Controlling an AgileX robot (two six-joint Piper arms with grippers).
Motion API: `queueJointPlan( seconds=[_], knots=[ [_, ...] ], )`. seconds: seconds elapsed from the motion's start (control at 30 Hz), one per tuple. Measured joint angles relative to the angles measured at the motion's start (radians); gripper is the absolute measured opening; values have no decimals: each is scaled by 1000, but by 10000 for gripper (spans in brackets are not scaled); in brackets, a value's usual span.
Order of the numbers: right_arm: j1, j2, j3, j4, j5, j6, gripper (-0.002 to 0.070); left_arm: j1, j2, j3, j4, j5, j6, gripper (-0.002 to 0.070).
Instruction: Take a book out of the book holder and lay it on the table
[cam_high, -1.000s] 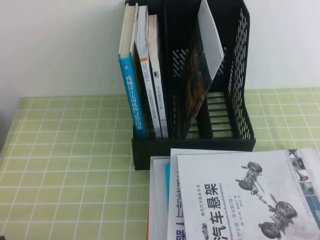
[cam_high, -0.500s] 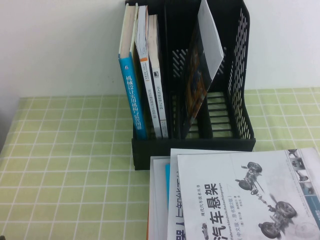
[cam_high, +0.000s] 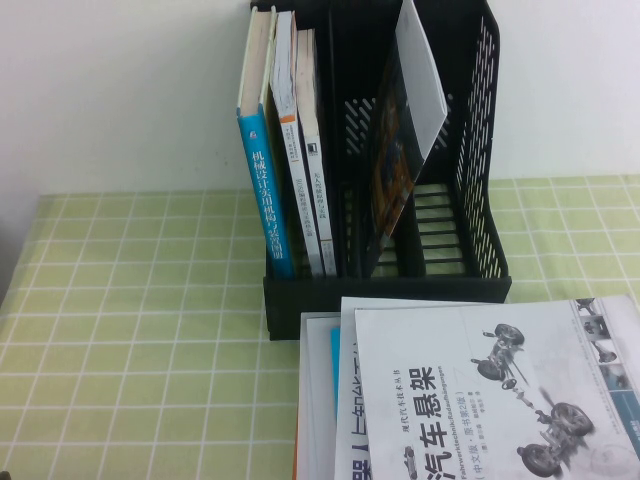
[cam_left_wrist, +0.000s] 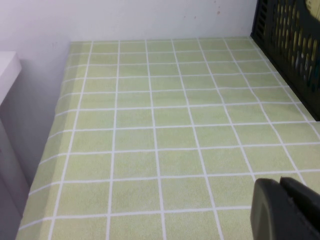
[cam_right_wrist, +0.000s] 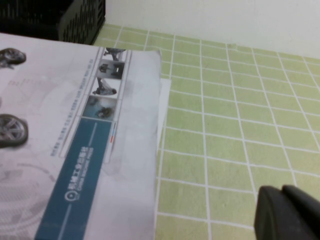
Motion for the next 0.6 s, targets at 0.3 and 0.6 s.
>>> queueJointPlan(
  seconds=[0.3, 0.6],
  knots=[
    [0, 0, 0, 0, 0, 0, -2, 0, 0, 0, 0, 0, 0, -3],
    [0, 0, 0, 0, -157, 0, -1, 0, 0, 2, -70, -103, 0, -3]
  ],
)
